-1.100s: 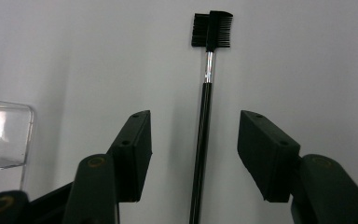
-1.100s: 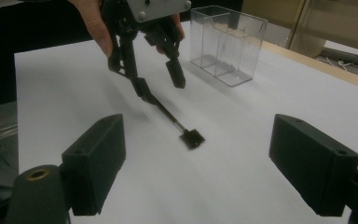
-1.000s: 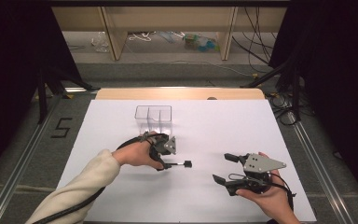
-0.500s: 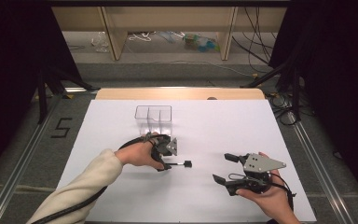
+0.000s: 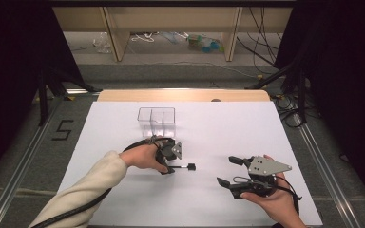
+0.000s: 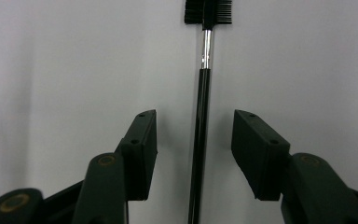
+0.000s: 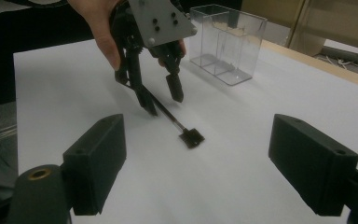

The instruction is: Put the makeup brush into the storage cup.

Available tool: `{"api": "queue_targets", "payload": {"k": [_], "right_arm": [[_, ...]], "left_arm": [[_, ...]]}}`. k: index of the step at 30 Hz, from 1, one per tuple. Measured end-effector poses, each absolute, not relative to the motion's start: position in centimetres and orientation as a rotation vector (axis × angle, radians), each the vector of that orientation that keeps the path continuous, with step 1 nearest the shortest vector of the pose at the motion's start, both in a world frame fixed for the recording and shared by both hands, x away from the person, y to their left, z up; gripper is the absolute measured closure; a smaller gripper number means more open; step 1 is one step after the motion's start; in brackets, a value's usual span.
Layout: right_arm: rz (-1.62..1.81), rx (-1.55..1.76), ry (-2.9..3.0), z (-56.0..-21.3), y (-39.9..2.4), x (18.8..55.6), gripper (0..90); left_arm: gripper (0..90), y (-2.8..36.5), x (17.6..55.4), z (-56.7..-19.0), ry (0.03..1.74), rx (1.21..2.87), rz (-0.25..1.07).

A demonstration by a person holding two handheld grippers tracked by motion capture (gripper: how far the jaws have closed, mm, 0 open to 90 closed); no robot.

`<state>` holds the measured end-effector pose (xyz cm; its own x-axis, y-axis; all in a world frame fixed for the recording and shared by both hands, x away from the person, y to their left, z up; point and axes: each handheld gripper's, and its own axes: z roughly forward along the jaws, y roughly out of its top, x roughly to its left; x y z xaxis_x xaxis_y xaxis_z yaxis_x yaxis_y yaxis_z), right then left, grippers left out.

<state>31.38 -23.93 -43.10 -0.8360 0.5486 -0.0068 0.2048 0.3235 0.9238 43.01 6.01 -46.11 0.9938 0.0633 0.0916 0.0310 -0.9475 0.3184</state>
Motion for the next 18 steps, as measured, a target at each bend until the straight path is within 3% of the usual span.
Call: {"api": "queue_targets", "payload": {"k": [18], "right_arm": [[1.507, 0.678, 2.28, -43.1, -23.9, 31.4, 20.4]], "left_arm": [[59.7, 4.8, 43.8, -45.9, 0.066, 2.898, 0.016]]}}
